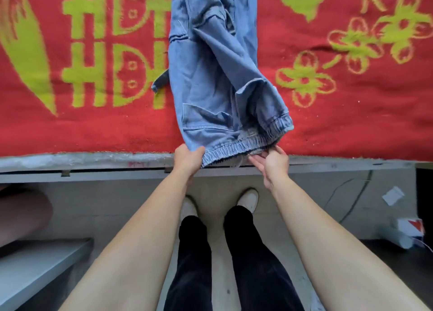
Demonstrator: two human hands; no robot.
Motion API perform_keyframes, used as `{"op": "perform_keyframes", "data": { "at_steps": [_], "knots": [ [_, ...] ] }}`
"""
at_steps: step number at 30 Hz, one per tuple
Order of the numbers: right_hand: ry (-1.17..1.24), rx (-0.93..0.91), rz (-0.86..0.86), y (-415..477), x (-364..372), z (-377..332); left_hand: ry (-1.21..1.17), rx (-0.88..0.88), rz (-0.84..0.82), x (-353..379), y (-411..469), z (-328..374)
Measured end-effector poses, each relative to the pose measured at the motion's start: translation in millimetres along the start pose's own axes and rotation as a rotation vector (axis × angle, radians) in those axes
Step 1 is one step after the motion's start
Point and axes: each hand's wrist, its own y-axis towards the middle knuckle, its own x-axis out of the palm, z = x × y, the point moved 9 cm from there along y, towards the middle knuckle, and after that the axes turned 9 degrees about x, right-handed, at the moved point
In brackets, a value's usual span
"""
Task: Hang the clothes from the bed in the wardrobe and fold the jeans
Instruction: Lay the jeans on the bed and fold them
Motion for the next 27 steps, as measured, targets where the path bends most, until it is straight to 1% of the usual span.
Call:
{"op": "perform_keyframes", "data": {
  "at_steps": [1,2,4,5,6,7,8,9,10,12,13,14,16,17,18,19,21,22,23,24,25,26,27],
  "knots": [
    [-0.011,0.076,0.055,6.6,-13.1,10.5,-0.001,0.020,0.012,1.5,-0.3,-1.3],
    [-0.104,0.088,0.128,11.2,-24.9,16.0,-0.021,0.017,0.010,1.6,-1.4,-6.8],
    [-0.308,0.023,0.254,11.3,-35.6,13.0,-0.002,-0.006,-0.020,-6.3,-2.5,-20.5],
    [-0.381,-0.009,0.244,6.7,-29.9,9.4,0.032,-0.006,-0.033,-13.3,-1.8,-25.5],
    [-0.376,-0.026,0.191,3.1,-21.4,7.4,0.040,-0.002,-0.038,-20.8,0.4,-28.6],
    [-0.322,-0.024,0.158,0.5,-16.2,5.0,0.015,-0.004,-0.039,-28.5,2.1,-29.0],
    [-0.255,-0.017,0.167,-1.2,-13.6,3.6,-0.033,-0.019,-0.043,-35.2,3.4,-28.6],
    [-0.207,-0.041,0.223,-6.3,-13.0,-2.0,-0.084,-0.035,-0.049,-40.1,3.9,-27.0],
    [-0.201,-0.089,0.315,-13.1,-13.5,-9.4,-0.121,-0.041,-0.063,-43.1,4.1,-24.1],
    [-0.177,-0.251,0.459,-29.8,-7.4,-24.4,-0.121,-0.027,-0.091,-45.2,1.2,-20.0],
    [-0.184,-0.334,0.469,-36.7,1.0,-31.9,-0.098,-0.016,-0.102,-43.7,-1.1,-21.3],
    [-0.247,-0.373,0.427,-41.5,14.6,-36.9,-0.080,-0.010,-0.110,-40.6,-4.5,-23.6],
    [-0.372,-0.344,0.281,-39.7,36.9,-40.1,-0.084,-0.011,-0.094,-35.3,-9.6,-28.1],
    [-0.373,-0.313,0.222,-38.3,41.0,-42.4,-0.087,-0.021,-0.060,-36.8,-10.4,-29.8],
    [-0.338,-0.328,0.206,-40.0,39.6,-48.9,-0.095,-0.041,-0.015,-41.5,-10.8,-30.7],
    [-0.311,-0.386,0.251,-47.5,33.8,-58.8,-0.121,-0.062,0.023,-46.1,-10.4,-31.9],
    [-0.328,-0.628,0.406,-77.8,22.3,-80.7,-0.265,-0.067,0.031,-46.4,-8.4,-29.4],
    [-0.330,-0.800,0.474,-100.6,19.9,-90.2,-0.338,-0.070,-0.008,-42.0,-10.0,-27.8],
    [-0.301,-0.994,0.492,-126.0,20.8,-96.0,-0.384,-0.083,-0.059,-36.1,-13.8,-27.3],
    [-0.273,-1.189,0.455,-150.0,25.5,-96.0,-0.394,-0.102,-0.115,-29.9,-18.4,-29.4],
    [-0.279,-1.368,0.362,-169.3,35.4,-90.1,-0.380,-0.113,-0.172,-24.5,-23.1,-33.0],
    [-0.358,-1.501,0.233,-181.6,51.6,-79.3,-0.348,-0.122,-0.217,-22.1,-26.6,-37.3],
    [-0.521,-1.569,0.077,-185.8,74.1,-64.2,-0.315,-0.143,-0.241,-22.6,-28.4,-42.2]
  ]
}}
